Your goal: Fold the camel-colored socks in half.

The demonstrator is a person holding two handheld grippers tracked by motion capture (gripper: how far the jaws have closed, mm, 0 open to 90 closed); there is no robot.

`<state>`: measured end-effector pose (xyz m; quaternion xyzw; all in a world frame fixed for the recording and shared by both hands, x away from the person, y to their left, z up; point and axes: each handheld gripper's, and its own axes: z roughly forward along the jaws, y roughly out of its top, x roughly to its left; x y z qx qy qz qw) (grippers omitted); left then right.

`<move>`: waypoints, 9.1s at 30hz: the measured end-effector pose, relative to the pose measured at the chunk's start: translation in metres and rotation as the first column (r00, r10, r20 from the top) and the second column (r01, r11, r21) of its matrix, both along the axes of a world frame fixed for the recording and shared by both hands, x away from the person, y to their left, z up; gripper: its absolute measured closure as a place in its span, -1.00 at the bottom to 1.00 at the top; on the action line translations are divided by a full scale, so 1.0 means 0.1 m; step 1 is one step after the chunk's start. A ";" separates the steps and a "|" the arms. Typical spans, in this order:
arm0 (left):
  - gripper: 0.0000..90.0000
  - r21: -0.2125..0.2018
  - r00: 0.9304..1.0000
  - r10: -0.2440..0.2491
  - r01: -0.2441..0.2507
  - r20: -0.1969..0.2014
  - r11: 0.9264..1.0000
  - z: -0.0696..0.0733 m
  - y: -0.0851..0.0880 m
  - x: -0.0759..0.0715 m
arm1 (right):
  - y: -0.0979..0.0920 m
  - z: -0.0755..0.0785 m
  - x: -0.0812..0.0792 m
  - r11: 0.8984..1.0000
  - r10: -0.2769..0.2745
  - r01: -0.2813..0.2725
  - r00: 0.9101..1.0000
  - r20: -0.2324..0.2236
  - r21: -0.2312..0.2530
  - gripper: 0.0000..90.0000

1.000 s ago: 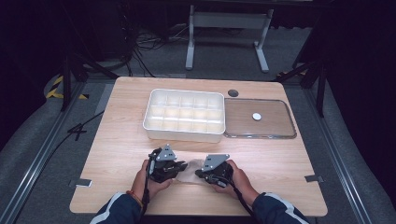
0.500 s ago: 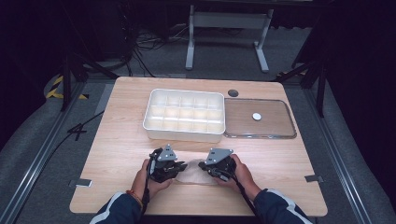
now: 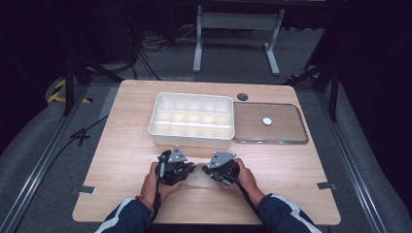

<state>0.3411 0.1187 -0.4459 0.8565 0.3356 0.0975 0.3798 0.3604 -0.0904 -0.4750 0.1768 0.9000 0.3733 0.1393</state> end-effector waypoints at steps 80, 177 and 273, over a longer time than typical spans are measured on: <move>0.88 -0.052 1.000 -0.006 0.007 0.028 0.999 0.04 -0.66 0.04 | -0.82 0.05 0.08 0.999 -0.035 0.034 0.993 -0.115 -0.016 0.63; 0.23 -0.045 0.997 -0.048 0.045 -0.060 0.998 -0.33 -0.27 0.03 | -0.58 0.05 -0.10 0.999 0.022 -0.024 0.998 -0.054 -0.031 0.81; 0.79 -0.090 0.977 -0.190 0.198 0.095 0.976 -0.16 -0.71 -0.03 | -0.76 0.06 0.04 0.997 -0.071 0.071 0.988 -0.134 -0.011 0.77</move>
